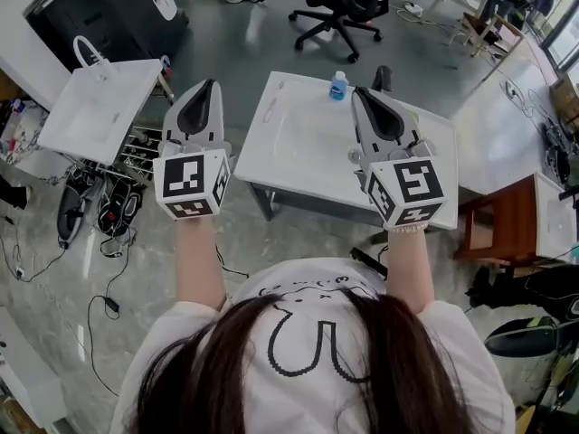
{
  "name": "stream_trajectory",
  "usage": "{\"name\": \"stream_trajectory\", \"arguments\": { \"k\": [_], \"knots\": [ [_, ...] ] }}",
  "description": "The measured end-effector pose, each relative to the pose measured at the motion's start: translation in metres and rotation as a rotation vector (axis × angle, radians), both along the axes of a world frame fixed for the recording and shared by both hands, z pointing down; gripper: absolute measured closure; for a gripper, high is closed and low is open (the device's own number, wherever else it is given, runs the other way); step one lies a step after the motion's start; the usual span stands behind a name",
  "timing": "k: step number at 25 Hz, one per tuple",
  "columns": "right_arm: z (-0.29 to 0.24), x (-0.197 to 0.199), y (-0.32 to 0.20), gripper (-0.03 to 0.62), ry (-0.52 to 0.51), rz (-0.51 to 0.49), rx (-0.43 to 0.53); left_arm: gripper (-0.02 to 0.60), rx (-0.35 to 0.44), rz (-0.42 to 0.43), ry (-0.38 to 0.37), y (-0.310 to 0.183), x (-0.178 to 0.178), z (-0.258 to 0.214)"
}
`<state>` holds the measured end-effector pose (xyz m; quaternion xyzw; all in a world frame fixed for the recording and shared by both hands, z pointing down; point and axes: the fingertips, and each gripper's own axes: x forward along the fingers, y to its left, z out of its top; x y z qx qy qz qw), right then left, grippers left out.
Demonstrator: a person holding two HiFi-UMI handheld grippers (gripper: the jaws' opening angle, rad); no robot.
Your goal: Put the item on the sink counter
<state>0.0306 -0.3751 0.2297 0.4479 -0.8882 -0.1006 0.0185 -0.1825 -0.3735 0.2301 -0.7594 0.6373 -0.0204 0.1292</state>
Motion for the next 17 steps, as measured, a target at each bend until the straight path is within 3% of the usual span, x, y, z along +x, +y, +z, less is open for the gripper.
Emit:
{"name": "stream_trajectory", "arguments": {
  "k": [10,17],
  "knots": [
    [-0.007,-0.001,0.007,0.562,-0.001,-0.007,0.015,0.572,0.035,0.041,0.005,0.012,0.009,-0.013],
    [-0.008,-0.004,0.006,0.562,0.0,-0.006,0.009,0.572,0.025,0.023,0.006,0.006,0.004,-0.015]
  ]
}}
